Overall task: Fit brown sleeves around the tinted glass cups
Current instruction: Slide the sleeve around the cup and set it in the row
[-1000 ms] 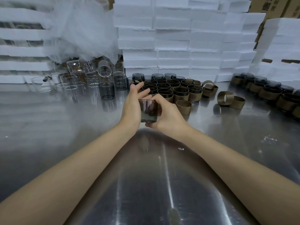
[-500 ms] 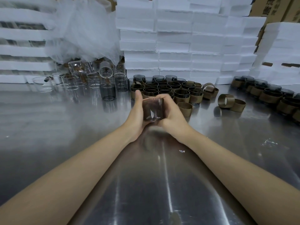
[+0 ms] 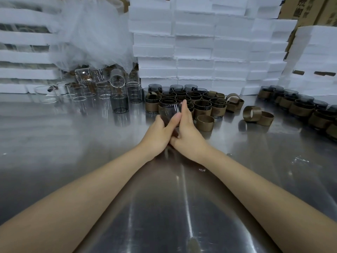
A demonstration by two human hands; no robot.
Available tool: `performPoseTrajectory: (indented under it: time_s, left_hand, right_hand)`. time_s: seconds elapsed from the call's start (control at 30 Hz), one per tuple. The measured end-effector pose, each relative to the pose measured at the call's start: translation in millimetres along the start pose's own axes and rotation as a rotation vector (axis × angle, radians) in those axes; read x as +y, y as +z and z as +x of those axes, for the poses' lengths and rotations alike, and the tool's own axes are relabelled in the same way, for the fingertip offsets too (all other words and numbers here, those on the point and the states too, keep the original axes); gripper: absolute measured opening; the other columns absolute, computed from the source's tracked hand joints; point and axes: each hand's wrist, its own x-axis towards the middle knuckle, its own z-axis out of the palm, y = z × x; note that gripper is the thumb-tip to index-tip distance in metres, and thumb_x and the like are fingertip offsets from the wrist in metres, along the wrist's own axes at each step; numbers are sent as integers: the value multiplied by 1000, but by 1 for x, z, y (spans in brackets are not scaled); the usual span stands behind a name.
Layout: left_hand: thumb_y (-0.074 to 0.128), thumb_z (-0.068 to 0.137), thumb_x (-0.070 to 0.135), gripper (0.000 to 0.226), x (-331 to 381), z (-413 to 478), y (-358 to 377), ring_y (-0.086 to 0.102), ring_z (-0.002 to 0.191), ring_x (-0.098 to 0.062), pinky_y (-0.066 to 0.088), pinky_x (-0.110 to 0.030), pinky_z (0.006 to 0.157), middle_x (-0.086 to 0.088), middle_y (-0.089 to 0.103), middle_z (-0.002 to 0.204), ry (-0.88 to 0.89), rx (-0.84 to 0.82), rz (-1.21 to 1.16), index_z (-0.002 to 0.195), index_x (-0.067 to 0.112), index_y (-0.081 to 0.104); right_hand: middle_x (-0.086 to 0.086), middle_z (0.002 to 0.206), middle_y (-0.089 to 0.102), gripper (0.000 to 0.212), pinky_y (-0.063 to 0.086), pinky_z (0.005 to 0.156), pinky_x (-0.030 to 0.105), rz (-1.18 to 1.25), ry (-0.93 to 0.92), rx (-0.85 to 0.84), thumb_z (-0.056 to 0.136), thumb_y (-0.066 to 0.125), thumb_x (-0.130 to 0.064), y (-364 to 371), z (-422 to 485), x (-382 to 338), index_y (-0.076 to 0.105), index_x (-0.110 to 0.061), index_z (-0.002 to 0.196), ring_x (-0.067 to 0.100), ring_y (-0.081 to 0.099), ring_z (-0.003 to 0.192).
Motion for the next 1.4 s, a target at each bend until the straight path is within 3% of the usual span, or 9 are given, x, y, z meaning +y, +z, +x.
performPoseTrajectory:
  time_s: [0.07, 0.2, 0.4, 0.57, 0.7, 0.9, 1.0, 1.13, 1.4]
  left_hand:
    - [45, 83, 70, 70, 1, -3, 3, 70, 86, -14, 56, -35, 82, -7, 71, 99, 49, -25, -5, 119, 11, 54]
    - [49, 88, 59, 50, 4, -4, 6, 67, 62, -22, 56, -35, 61, -10, 70, 74, 40, -74, -163, 109, 14, 55]
    - [36, 99, 54, 45, -1, 4, 3, 70, 103, -19, 55, -38, 89, -4, 74, 107, -69, -31, -363, 110, 25, 68]
    - [29, 98, 60, 58, -6, 4, 2, 67, 103, -16, 55, -27, 79, -4, 71, 113, -71, 26, -247, 124, 19, 61]
    - [40, 79, 77, 76, -2, 2, 2, 66, 103, -10, 51, -29, 95, -4, 71, 109, 17, -70, -104, 117, 14, 62]
    - [38, 71, 81, 84, -5, 0, 1, 64, 98, -9, 51, -27, 87, 2, 67, 108, -9, -56, 109, 119, 14, 54]
    - [43, 73, 76, 82, -2, -3, 4, 68, 77, -14, 57, -35, 77, -6, 70, 93, 37, -107, 30, 118, 8, 52]
    - [45, 84, 59, 66, 1, -3, 6, 68, 69, -24, 58, -43, 71, -17, 68, 90, 72, -90, -134, 122, 6, 48]
    - [31, 85, 72, 64, -2, 1, 2, 72, 87, -18, 57, -35, 82, -5, 74, 92, -67, 93, -342, 104, 20, 65]
  right_hand:
    - [11, 128, 55, 92, 53, 86, 43, 167, 60, 54, 78, 62, 3, -9, 4, -2, 11, -19, 150, 25, 63, 102]
    - [6, 78, 61, 73, 47, 43, 31, 493, 39, 64, 66, 68, 16, -15, 4, 4, 37, -16, 124, 21, 58, 51]
    - [-5, 118, 58, 96, 48, 92, 20, 231, 7, 211, 84, 66, -4, 1, 0, -1, 1, -19, 154, 10, 61, 104]
    - [15, 161, -2, 93, 11, 102, 3, 16, -61, 165, 96, 53, -7, 2, -1, 0, -24, -15, 147, 21, 6, 148]
    - [13, 161, -9, 94, 9, 113, 9, -65, -99, 149, 90, 51, 4, 2, -2, -1, -21, -11, 148, 21, 1, 150]
    - [11, 146, 40, 108, 47, 98, 29, 71, 71, 170, 84, 64, -5, 1, 1, 3, -20, -15, 150, 21, 53, 121]
    - [1, 96, 65, 95, 57, 71, 31, 216, 152, 196, 79, 69, -6, -4, 8, 6, 9, -12, 153, 13, 64, 82]
    - [7, 64, 58, 41, 42, 44, 30, 623, 76, 21, 62, 65, 16, -15, 11, 6, 52, -2, 97, 23, 53, 47]
    - [7, 96, 62, 32, 51, 90, 33, 466, 90, -136, 83, 61, 9, -7, 5, 6, 52, 2, 114, 15, 61, 90]
